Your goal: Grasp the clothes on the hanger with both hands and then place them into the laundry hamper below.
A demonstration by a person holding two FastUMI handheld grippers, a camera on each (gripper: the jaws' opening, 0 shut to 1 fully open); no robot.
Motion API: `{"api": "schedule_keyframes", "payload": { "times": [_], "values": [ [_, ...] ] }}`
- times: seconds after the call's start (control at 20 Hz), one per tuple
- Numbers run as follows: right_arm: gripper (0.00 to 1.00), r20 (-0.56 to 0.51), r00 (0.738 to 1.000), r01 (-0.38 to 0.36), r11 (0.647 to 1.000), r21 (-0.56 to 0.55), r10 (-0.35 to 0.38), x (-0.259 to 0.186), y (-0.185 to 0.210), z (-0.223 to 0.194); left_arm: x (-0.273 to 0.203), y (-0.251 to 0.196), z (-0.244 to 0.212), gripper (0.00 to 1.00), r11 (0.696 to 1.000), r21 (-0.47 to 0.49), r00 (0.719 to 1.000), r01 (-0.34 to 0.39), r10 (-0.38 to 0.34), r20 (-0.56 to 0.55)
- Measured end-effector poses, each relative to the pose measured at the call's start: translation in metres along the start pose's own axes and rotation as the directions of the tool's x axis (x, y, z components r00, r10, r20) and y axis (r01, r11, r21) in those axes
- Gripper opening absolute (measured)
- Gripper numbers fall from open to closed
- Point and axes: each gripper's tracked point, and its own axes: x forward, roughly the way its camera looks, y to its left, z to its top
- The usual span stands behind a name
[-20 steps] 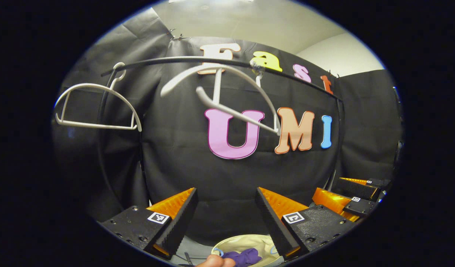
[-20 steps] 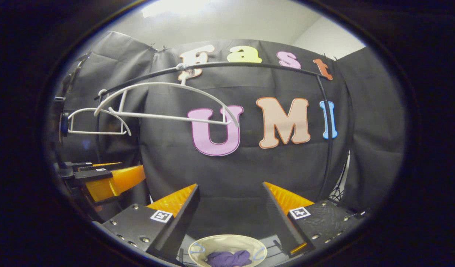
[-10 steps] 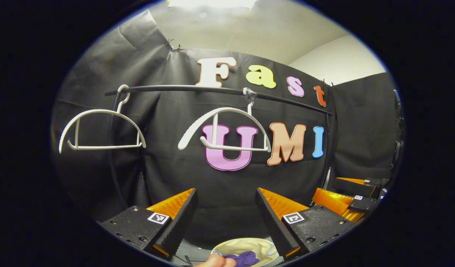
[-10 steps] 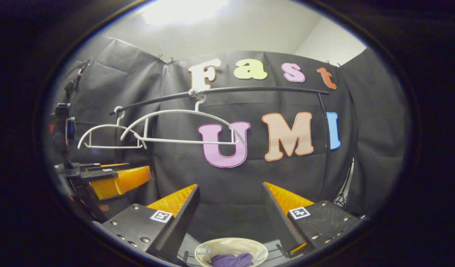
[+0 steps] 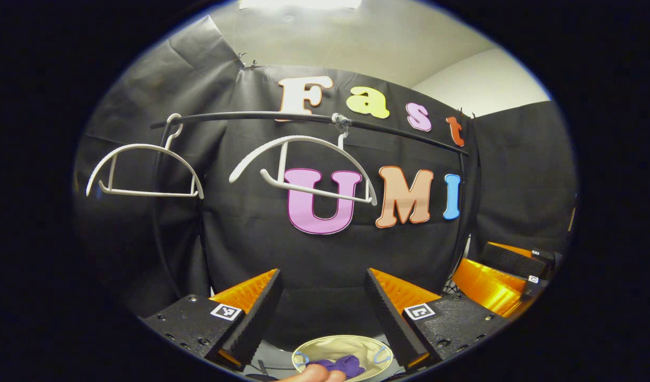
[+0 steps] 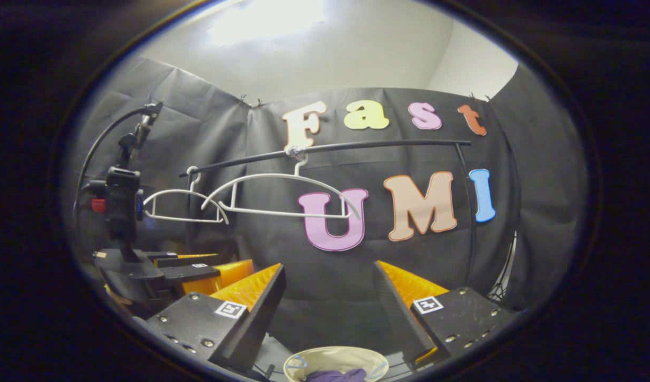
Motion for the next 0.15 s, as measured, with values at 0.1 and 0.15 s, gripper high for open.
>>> {"api": "schedule_keyframes", "payload": {
  "times": [0.1, 0.15],
  "values": [
    [0.99, 0.003, 1.0, 0.01, 1.0, -0.016, -0.01, -0.003, -0.01, -0.001, -0.001, -0.014, 0.003, 0.92, 1.0, -0.023, 1.0, 0.004, -0.004, 0.005],
    [0.99, 0.014, 1.0, 0.016, 1.0, -0.023, -0.015, -0.004, -0.015, 0.002, -0.001, -0.023, 0.006, 0.93, 0.999, -0.04, 1.0, 0.021, -0.02, 0.012]
  ]
}}
